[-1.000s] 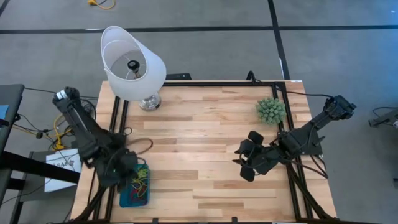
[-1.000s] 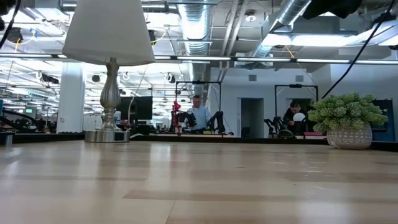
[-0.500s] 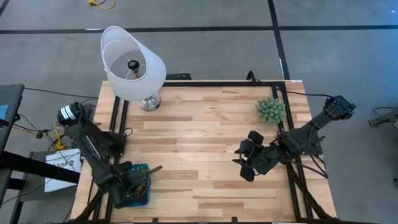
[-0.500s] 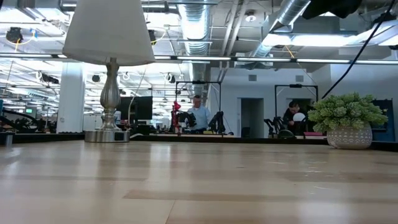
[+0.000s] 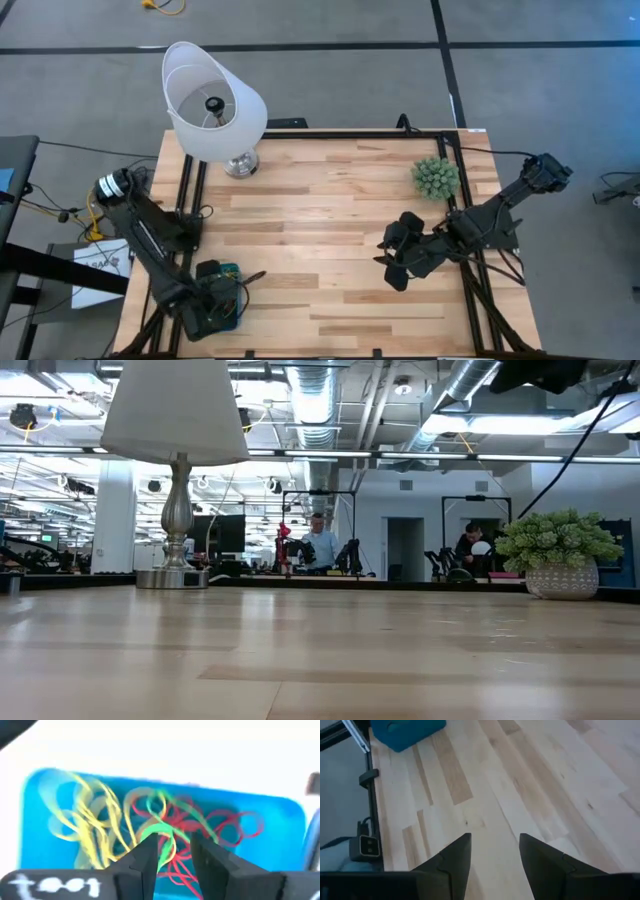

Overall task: Pick and place items into bin
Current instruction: Put the green rubber band into the blue bin, then return to Home Position

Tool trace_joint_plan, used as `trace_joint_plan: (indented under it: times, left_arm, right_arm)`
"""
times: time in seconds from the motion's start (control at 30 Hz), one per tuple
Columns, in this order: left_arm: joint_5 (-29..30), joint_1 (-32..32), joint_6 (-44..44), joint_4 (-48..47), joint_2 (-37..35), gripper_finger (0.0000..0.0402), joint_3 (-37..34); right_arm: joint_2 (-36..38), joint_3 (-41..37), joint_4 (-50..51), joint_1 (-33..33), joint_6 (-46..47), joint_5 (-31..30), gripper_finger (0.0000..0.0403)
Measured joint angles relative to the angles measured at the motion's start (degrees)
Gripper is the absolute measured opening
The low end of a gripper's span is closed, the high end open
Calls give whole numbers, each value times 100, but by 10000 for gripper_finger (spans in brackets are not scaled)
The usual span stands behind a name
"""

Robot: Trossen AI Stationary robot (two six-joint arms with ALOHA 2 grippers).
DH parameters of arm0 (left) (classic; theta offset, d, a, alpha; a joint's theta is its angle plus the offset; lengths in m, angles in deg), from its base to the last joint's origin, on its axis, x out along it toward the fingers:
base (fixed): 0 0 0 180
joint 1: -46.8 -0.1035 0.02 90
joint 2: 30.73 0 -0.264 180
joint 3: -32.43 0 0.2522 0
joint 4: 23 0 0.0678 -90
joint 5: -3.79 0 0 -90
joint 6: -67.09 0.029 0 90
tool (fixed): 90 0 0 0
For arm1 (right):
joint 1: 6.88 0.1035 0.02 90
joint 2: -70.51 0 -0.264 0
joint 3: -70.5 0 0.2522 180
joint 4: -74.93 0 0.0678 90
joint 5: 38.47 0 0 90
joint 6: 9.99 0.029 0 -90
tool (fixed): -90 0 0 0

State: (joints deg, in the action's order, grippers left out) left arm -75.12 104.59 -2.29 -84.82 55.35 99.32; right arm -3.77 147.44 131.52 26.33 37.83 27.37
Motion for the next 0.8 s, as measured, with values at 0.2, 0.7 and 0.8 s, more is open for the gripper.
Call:
trace_joint_plan:
  times: [0.2, 0.7, 0.8]
  left_arm:
    - [1176, 157, -43, -1433, -689, 103, 1082]
    - [2171, 500, 174, -2732, -1309, 103, 1783]
    - [3336, 615, 203, -3740, -1639, 103, 2346]
  right_arm:
    - [158, 6, -1, 7, -431, 19, 160]
    - [1048, 7, -210, 257, -1300, 123, 157]
    - [1710, 69, -288, 349, -1665, 314, 158]
